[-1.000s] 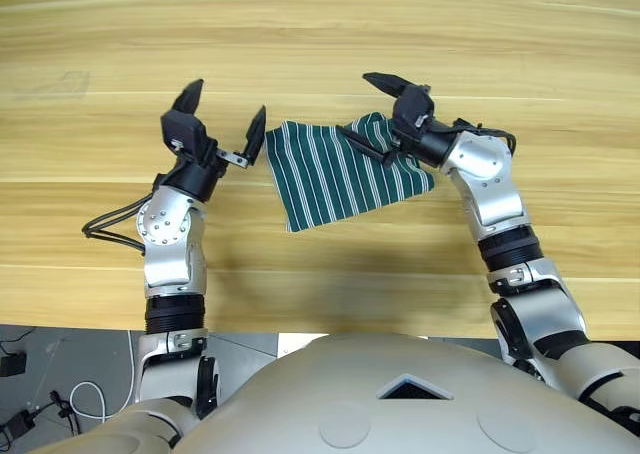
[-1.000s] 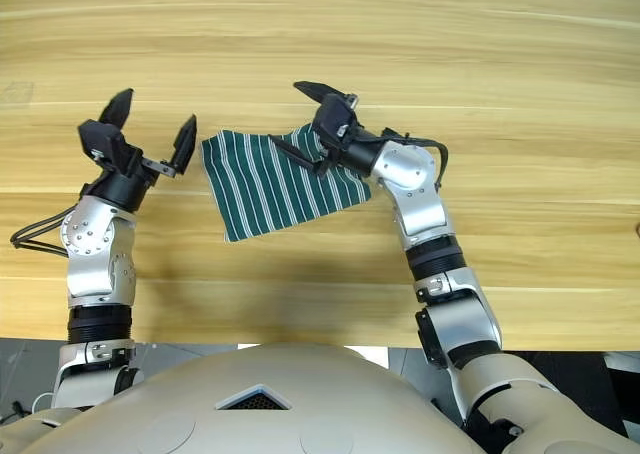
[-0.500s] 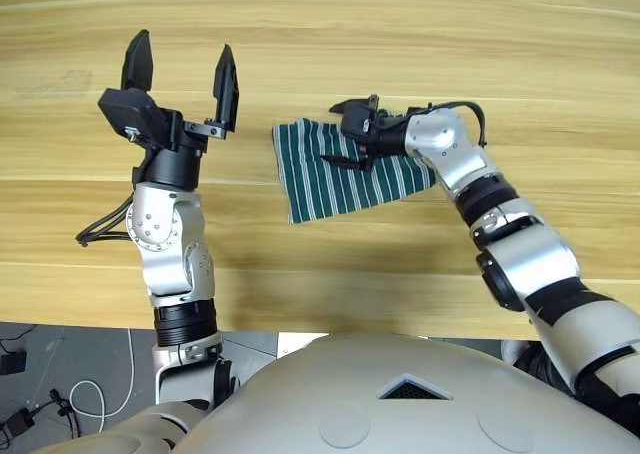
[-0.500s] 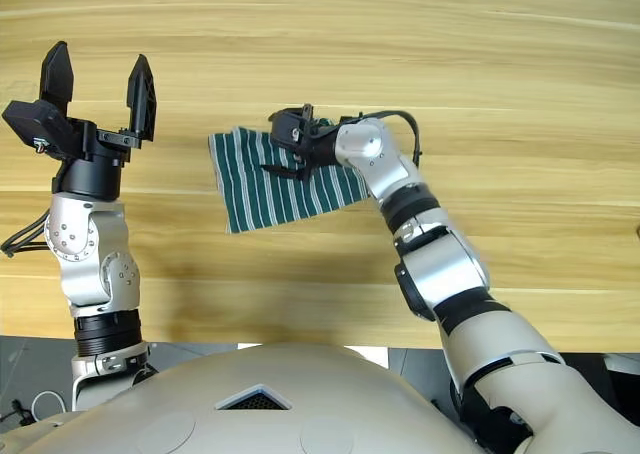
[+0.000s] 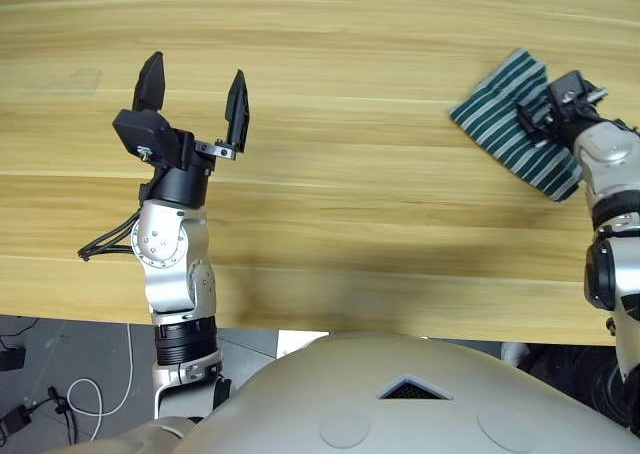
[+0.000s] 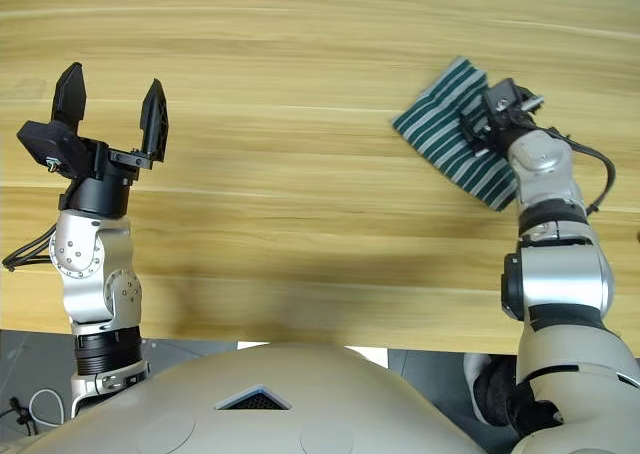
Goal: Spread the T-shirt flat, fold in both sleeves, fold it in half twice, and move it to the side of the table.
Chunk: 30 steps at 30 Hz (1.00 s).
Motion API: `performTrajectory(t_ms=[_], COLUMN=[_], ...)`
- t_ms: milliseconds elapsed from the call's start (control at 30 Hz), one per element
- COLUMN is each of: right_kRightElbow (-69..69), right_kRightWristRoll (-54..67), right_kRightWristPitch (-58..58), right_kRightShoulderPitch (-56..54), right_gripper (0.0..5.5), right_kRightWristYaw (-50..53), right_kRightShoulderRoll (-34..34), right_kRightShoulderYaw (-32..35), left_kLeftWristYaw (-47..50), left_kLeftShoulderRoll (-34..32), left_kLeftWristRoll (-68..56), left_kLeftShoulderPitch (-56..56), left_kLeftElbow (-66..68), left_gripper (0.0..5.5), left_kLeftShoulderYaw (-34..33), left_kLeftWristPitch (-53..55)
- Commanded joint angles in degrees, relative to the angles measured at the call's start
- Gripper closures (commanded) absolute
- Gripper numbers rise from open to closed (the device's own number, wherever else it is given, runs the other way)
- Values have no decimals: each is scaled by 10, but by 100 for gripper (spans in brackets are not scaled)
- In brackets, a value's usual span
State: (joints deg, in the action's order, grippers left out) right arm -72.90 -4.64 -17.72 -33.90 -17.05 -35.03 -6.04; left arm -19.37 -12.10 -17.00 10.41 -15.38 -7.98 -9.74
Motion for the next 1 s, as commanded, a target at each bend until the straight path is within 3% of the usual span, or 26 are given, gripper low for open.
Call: performTrajectory(t_ms=[33, 667, 900, 1000], right_kRightElbow=[-40, -23, 59, 216], right_kRightWristRoll=[5, 19, 9, -36], right_kRightWristPitch=[40, 14, -137, -216], right_kRightShoulderPitch=[95, 94, 64, 75], right_gripper=[133, 133, 133, 133], right_kRightWristYaw=[29, 247, 312, 353], right_kRightShoulderRoll=[-4, -23, -24, -9], right_kRightShoulderYaw=[33, 110, 125, 115], left_kLeftWristYaw=[0, 5, 9, 22], left_kLeftShoulderRoll=[6, 30, 40, 49], left_kLeftWristRoll=[0, 63, 67, 67], left_kLeftShoulderPitch=[17, 39, 29, 20], left_kLeftElbow=[-14, 37, 47, 39], left_gripper=[48, 48, 48, 48], left_kLeftShoulderYaw=[9, 55, 62, 57], left_kLeftWristPitch=[10, -69, -83, -99])
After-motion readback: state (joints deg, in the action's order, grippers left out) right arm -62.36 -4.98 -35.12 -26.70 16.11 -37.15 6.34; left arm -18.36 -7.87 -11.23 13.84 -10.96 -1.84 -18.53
